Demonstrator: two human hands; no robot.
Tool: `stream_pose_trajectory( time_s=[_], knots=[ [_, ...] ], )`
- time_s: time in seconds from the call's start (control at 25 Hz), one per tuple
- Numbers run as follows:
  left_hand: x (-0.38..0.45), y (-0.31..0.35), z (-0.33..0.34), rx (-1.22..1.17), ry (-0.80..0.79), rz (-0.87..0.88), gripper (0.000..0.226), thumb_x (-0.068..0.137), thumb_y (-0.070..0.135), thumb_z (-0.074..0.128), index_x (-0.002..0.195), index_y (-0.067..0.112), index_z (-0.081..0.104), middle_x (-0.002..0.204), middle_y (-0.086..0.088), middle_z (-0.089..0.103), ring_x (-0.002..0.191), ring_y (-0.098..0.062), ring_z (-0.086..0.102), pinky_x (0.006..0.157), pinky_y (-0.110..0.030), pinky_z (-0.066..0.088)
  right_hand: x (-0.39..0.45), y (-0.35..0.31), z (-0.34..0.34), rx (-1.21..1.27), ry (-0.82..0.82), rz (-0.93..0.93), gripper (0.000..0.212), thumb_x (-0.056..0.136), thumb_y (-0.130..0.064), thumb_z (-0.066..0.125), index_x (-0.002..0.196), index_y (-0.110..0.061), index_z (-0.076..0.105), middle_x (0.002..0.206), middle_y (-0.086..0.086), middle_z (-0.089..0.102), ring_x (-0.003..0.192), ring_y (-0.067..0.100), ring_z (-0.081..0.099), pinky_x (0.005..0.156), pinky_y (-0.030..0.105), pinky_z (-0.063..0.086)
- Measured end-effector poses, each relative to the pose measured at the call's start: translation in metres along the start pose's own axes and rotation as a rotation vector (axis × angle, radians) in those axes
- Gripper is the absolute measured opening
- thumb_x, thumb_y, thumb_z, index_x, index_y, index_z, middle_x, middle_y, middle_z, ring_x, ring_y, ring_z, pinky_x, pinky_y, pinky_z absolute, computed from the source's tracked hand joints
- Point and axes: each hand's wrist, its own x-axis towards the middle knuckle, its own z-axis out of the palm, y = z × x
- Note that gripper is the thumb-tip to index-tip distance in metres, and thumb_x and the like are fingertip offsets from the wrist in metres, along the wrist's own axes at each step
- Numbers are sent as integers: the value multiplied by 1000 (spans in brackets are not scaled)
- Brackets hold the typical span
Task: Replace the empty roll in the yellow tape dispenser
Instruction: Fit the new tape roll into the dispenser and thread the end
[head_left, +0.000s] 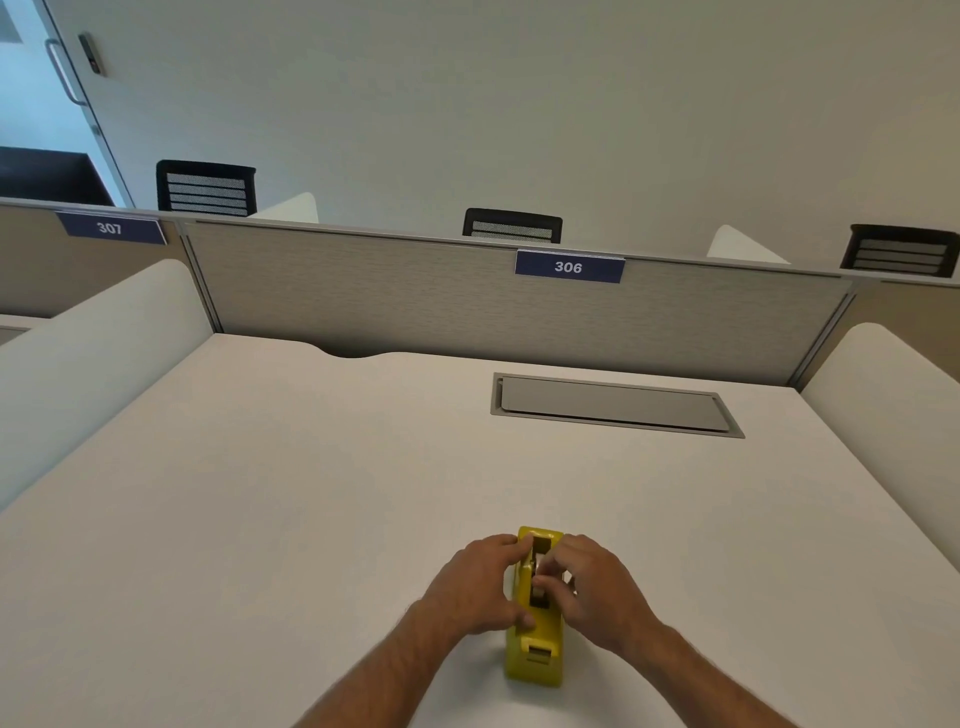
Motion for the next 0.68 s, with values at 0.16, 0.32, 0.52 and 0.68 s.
stream_pose_trajectory(
  time_s=[0.16,0.32,0.52,0.68],
  knots=[
    [0,2,0,26,7,-11,99,71,50,81,151,35,25,160,5,32,145,-20,32,119,-40,32,-4,-1,3,6,-9,8,9,83,-32,68,80,-23,66,77,-20,53,76,4,48,65,24,47],
    [-2,5,-1,41,6,-17,98,72,48,81,152,33,25,160,4,32,146,-21,31,118,-40,32,-11,0,6,-3,-16,18,8,85,-31,69,80,-23,67,77,-21,52,77,4,48,64,14,38],
    [-4,6,-3,37,12,-23,97,72,47,81,151,34,26,160,5,33,145,-20,32,118,-40,33,-19,-3,8,1,-5,26,11,83,-35,65,81,-25,69,77,-21,54,76,1,48,63,13,37],
    [-6,7,-5,34,12,-26,97,71,49,81,150,35,27,159,6,35,145,-19,33,118,-40,34,-30,-6,11,22,26,36,12,82,-37,67,78,-25,68,70,-30,46,72,-7,45,65,13,35]
  ],
)
